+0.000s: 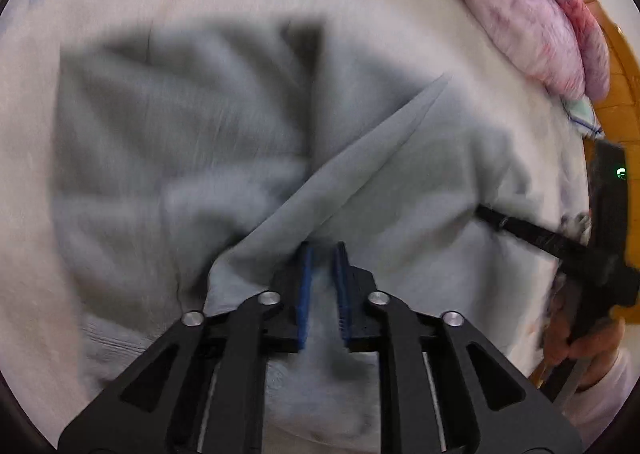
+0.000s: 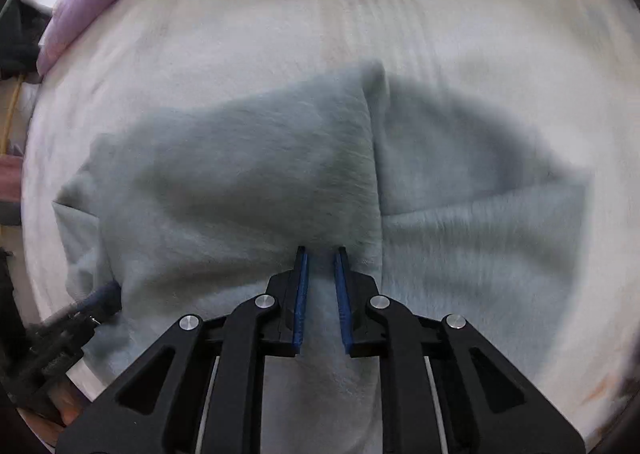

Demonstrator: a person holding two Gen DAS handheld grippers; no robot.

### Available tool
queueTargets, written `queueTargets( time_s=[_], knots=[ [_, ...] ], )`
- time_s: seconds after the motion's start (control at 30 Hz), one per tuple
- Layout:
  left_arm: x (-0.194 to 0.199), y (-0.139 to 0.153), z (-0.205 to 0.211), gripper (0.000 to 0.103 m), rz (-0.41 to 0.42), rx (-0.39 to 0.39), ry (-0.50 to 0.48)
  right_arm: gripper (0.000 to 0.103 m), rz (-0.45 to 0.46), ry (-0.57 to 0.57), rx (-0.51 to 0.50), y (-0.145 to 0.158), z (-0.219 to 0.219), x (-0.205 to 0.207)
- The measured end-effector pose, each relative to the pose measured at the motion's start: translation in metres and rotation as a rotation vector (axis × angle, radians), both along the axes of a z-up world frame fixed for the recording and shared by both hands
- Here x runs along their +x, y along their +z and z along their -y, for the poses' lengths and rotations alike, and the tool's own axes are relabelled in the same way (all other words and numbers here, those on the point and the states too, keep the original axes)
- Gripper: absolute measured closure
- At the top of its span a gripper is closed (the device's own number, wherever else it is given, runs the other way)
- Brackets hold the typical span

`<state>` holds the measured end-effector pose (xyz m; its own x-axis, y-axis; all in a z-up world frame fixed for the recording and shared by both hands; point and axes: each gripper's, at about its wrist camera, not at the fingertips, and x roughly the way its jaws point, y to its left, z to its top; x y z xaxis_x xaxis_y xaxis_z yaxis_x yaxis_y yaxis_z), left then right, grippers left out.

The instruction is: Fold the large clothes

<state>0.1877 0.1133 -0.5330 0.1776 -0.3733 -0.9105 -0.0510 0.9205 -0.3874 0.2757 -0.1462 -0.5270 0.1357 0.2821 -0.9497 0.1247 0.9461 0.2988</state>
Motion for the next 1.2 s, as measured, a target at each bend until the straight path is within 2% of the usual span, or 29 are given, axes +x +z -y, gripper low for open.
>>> queueTargets(
  time_s=[0.03,0.07,0.13,0.2,0.27,0.33,0.37,0.4,0.43,0.47,0.53,0.57,0.6,0.7,0.73,0.8,0.87,1.03,1.1,1.17,1.2],
  knots=[
    [-0.006,0.002,-0.008,0.093,0.008,-0.042,0.048,0.093,0.007,-0.053,0.05,0.0,0.01,-0.008],
    [-0.007,0.003,-0.013,0.094,-0.021,-0.054,0.085,0.095,-0.032,-0.104,0.078,0.002,0.019,-0.014],
    [-0.014,0.013,-0.019,0.094,-0.069,-0.023,0.133,0.094,-0.089,-0.179,0.115,0.014,0.032,-0.028],
    [-0.029,0.035,-0.016,0.094,-0.034,0.061,0.103,0.089,-0.093,-0.165,0.135,0.03,0.032,-0.044],
    [-0.048,0.049,-0.01,0.093,-0.008,0.106,0.052,0.088,-0.103,-0.082,0.124,0.039,0.018,-0.065],
    [-0.068,0.035,-0.005,0.094,-0.043,0.135,0.014,0.082,-0.157,-0.011,0.081,0.021,0.004,-0.085],
    [-0.073,0.024,-0.001,0.094,-0.042,0.145,0.004,0.084,-0.182,0.016,0.043,0.002,-0.003,-0.097],
    [-0.079,0.011,0.002,0.094,-0.021,0.183,-0.02,0.085,-0.139,0.017,0.025,-0.008,-0.005,-0.108],
    [-0.085,0.006,0.009,0.094,0.036,0.226,-0.058,0.086,-0.066,0.009,-0.001,-0.008,-0.008,-0.117],
    [-0.089,0.008,0.013,0.094,0.067,0.257,-0.068,0.086,-0.04,0.021,-0.056,-0.004,-0.017,-0.12],
    [-0.089,0.013,0.017,0.095,0.042,0.295,-0.029,0.084,-0.058,0.07,-0.175,0.003,-0.038,-0.116],
    [-0.087,0.017,0.018,0.095,0.019,0.301,-0.017,0.081,-0.092,0.065,-0.186,0.005,-0.043,-0.112],
    [-0.084,0.021,0.023,0.095,0.001,0.312,-0.019,0.081,-0.126,0.034,-0.155,0.008,-0.043,-0.109],
    [-0.082,0.043,0.038,0.095,0.018,0.337,-0.041,0.084,-0.157,-0.136,0.244,0.019,-0.036,-0.11],
    [-0.08,0.041,0.044,0.095,0.009,0.323,-0.038,0.084,-0.186,-0.134,0.268,0.015,-0.043,-0.112],
    [-0.082,0.022,0.047,0.095,-0.018,0.316,-0.055,0.084,-0.26,-0.064,0.173,-0.012,-0.057,-0.116],
    [-0.088,0.008,0.046,0.095,0.041,0.317,-0.066,0.086,-0.217,-0.096,0.194,-0.033,-0.053,-0.122],
    [-0.096,0.019,0.046,0.095,0.048,0.352,-0.098,0.086,-0.262,-0.067,0.202,-0.028,-0.055,-0.114],
    [-0.09,0.024,0.054,0.094,0.01,0.367,-0.086,0.081,-0.294,-0.081,0.246,-0.024,-0.052,-0.101],
    [-0.075,0.031,0.069,0.09,-0.02,0.383,-0.067,0.059,-0.331,-0.124,0.392,-0.023,-0.042,-0.093],
    [-0.072,0.038,0.073,0.085,-0.027,0.403,-0.065,0.056,-0.332,-0.143,0.421,-0.022,-0.048,-0.078]
  ],
)
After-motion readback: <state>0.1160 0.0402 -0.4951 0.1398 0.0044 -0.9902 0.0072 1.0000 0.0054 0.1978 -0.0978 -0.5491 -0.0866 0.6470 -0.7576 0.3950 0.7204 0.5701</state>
